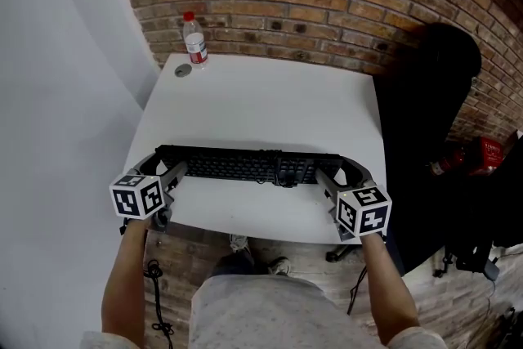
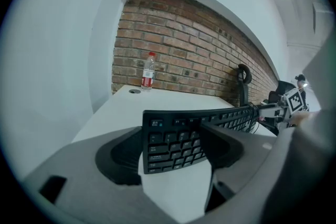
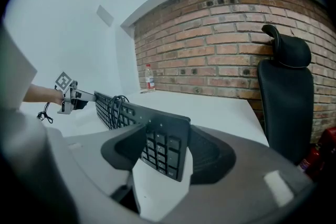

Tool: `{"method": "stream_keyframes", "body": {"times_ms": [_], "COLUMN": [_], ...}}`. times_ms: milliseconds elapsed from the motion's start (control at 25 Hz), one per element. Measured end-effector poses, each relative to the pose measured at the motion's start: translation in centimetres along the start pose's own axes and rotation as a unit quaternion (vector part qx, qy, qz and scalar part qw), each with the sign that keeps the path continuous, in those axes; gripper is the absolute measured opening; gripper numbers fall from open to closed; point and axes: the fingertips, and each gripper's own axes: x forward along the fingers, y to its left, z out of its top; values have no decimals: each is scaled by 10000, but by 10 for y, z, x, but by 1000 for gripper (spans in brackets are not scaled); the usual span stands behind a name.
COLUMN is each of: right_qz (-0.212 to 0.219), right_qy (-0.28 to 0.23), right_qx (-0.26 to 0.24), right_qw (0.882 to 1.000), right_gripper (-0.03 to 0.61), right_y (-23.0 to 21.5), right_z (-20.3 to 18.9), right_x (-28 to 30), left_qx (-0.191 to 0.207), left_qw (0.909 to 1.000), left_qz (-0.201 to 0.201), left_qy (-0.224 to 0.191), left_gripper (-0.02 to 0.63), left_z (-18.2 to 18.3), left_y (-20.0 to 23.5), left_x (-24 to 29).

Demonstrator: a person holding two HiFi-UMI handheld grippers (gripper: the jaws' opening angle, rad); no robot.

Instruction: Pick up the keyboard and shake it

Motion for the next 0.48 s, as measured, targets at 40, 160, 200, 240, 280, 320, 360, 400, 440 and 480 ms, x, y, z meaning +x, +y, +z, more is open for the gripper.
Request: {"method": "stream_keyframes", "body": {"times_ms": [40, 160, 200, 240, 280, 320, 360, 400, 440, 480], "right_qz": [0, -35, -52, -64, -68, -63, -52, -37, -23, -15], "right_qy": [-9, -64, -87, -105, -117, -124, -127, -132, -145, -176], "right_qx": [-11, -70, -92, -112, -131, -150, -168, -182, -194, -211], "right_qw": [10000, 9999, 9999, 9999, 9998, 9998, 9998, 9997, 9997, 9996], "right_gripper": [264, 264, 264, 264, 264, 264, 264, 264, 264, 264], "right_y": [-1, -3, -4, -5, -5, -5, -5, -5, -5, -4], "right_z": [0, 2, 4, 5, 6, 6, 5, 4, 2, 0], "right_x": [0, 0, 0, 1, 1, 0, -1, -2, -3, -4], "left_qx": [2, 3, 10, 18, 22, 19, 16, 20, 33, 50], "left_qw": [10000, 10000, 10000, 10000, 10000, 10000, 10000, 10000, 10000, 9999], "left_qz": [-5, -19, -22, -22, -22, -27, -34, -38, -37, -30], "left_qy": [-3, -32, -50, -67, -77, -78, -74, -73, -83, -105], "left_gripper": [330, 330, 328, 330, 330, 330, 330, 330, 330, 330], "left_z": [0, 1, 2, 3, 4, 3, 2, 1, 0, -1], "left_y": [-1, -2, -2, -2, -3, -3, -4, -5, -6, -6], "left_x": [0, 2, 3, 3, 4, 4, 3, 2, 1, -1]}}
